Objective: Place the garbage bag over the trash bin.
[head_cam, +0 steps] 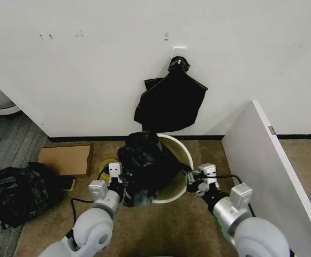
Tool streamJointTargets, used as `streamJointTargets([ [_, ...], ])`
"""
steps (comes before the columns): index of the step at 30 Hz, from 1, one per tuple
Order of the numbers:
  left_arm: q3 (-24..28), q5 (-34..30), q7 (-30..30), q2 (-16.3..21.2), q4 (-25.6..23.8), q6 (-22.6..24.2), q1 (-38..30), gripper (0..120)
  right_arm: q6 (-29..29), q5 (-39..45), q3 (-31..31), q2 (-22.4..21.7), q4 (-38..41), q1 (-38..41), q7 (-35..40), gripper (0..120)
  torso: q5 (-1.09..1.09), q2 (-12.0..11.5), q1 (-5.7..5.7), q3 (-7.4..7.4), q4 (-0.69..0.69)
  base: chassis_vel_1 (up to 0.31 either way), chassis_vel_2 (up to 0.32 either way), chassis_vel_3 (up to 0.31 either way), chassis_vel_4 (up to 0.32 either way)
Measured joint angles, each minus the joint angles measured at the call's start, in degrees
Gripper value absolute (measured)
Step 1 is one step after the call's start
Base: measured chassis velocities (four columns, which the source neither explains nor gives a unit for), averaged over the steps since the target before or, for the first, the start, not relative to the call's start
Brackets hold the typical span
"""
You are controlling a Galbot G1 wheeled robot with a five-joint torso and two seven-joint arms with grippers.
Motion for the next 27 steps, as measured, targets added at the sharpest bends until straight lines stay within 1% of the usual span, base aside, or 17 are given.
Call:
streamJointTargets([
  [4, -0.8, -0.2, 0.0, 0.5, -0.4, -0.2, 0.4, 0, -0.2, 0.6, 2.9, -0.6, 0.9, -1.4, 0.1, 0, 0.00, 0.0, 0.00, 0.00, 0.00, 0.000, 0.000, 0.000, 0.000],
  [12, -1.7, -0.6, 0.0, 1.2, -1.8, -0.4, 2.2, 0, -0.4, 0.5, 5.9, -0.7, 0.5, -3.2, 0.5, 0, 0.01, 0.0, 0.00, 0.00, 0.00, 0.000, 0.000, 0.000, 0.000],
  [17, -1.8, -0.6, -0.1, 1.7, -3.0, -0.4, 2.9, 0, -0.3, -0.9, 5.8, -0.8, 0.8, -3.8, 0.9, 0, 0.01, 0.0, 0.00, 0.00, 0.00, 0.000, 0.000, 0.000, 0.000],
  [20, -1.8, -0.9, -0.3, 1.8, -3.6, -0.2, 2.9, 0, 0.1, -3.3, 5.0, -0.9, 2.0, -4.6, 0.9, 0, 0.00, 0.0, 0.00, 0.00, 0.00, 0.000, 0.000, 0.000, 0.000],
  [22, -1.8, -1.5, -0.7, 1.8, -4.1, 0.3, 2.9, 0, 0.9, -6.2, 4.9, -1.3, 2.6, -5.4, 0.0, 7, 0.00, 0.0, 0.00, 0.00, 0.00, 0.000, 0.000, 0.000, 0.000],
  [23, -1.8, -1.5, -0.7, 1.8, -4.1, 0.3, 2.9, 0, 0.9, -6.2, 4.9, -1.3, 2.6, -5.4, 0.0, 7, 0.00, 0.0, 0.00, 0.00, 0.00, 0.000, 0.000, 0.000, 0.000],
  [25, -1.9, -1.9, -1.2, 1.8, -4.4, 0.7, 2.9, 0, 2.8, -9.8, 4.9, -2.0, 3.2, -6.5, -1.4, 15, 0.00, 0.0, 0.00, 0.00, -0.01, 0.000, 0.000, 0.000, 0.000],
  [26, -2.1, -2.0, -1.4, 1.8, -4.8, 1.0, 3.5, 0, 4.0, -12.1, 4.9, -2.7, 3.4, -7.1, -2.5, 19, 0.00, 0.0, 0.00, 0.00, -0.03, 0.000, 0.000, 0.000, 0.000],
  [27, -2.4, -2.1, -1.6, 1.8, -5.5, 1.1, 4.8, 0, 5.2, -14.3, 4.6, -3.7, 3.6, -7.4, -3.9, 25, 0.00, 0.0, 0.00, 0.00, -0.02, 0.000, 0.000, 0.000, 0.000],
])
